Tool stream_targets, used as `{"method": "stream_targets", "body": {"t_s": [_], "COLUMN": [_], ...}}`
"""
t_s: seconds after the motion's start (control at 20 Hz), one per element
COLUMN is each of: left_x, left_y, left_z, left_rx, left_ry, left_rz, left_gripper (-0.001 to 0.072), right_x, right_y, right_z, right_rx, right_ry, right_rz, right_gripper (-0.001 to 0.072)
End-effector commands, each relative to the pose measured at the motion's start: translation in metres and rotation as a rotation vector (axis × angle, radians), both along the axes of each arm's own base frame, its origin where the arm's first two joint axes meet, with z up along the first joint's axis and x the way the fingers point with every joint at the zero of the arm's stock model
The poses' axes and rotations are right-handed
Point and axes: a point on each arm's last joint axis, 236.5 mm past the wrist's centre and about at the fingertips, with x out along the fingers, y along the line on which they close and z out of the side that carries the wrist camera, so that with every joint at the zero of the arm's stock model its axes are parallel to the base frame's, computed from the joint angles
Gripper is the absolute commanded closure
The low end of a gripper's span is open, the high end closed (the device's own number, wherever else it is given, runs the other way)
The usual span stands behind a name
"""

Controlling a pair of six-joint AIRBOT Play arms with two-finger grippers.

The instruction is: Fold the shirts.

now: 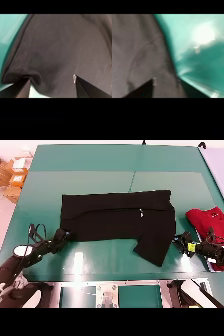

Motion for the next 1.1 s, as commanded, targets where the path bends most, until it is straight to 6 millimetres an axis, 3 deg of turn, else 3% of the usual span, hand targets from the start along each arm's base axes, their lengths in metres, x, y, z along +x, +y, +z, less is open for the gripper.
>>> {"method": "stream_targets", "body": {"t_s": [0.0,0.05,0.2,0.25,0.3,0.4,0.5,0.55,0.65,0.75,0.95,1.05], "left_x": [0.014,0.014,0.012,0.012,0.011,0.012,0.017,0.021,0.028,0.019,-0.012,-0.021], "left_y": [0.010,0.010,0.007,0.006,0.005,0.005,0.004,0.003,0.000,0.005,0.053,0.067], "left_z": [-0.002,-0.001,-0.001,-0.001,-0.001,-0.001,0.005,0.012,0.027,0.029,0.023,0.028], "left_rx": [-0.003,-0.014,-0.022,-0.020,-0.019,-0.020,-0.023,-0.019,0.035,0.064,0.207,0.250], "left_ry": [-0.025,-0.023,-0.018,-0.018,-0.018,-0.019,-0.032,-0.052,-0.094,-0.042,0.137,0.194], "left_rz": [0.137,0.146,0.134,0.126,0.119,0.121,0.118,0.104,-0.012,-0.120,-0.245,-0.275], "left_gripper": [0.0251,0.0449,0.0476,0.0557,0.0686,0.0687,0.0687,0.0687,0.0688,0.0688,0.0688,0.0688], "right_x": [-0.014,-0.017,-0.025,-0.028,-0.030,-0.033,-0.030,-0.026,-0.017,-0.015,-0.039,-0.036], "right_y": [0.014,0.018,0.029,0.033,0.036,0.042,0.041,0.039,0.033,0.027,0.015,0.010], "right_z": [-0.012,-0.015,-0.019,-0.020,-0.020,-0.018,-0.016,-0.012,0.001,0.010,0.008,0.018], "right_rx": [0.032,0.043,0.075,0.086,0.100,0.121,0.120,0.118,0.112,0.105,0.002,-0.031], "right_ry": [0.032,0.041,0.061,0.067,0.071,0.076,0.068,0.056,0.026,0.038,0.132,0.109], "right_rz": [0.003,0.005,0.011,0.015,0.021,0.034,0.031,0.039,0.061,0.068,0.051,0.031], "right_gripper": [0.0238,0.0238,0.0238,0.0238,0.0239,0.0264,0.0582,0.0697,0.0700,0.0700,0.0701,0.0701]}}
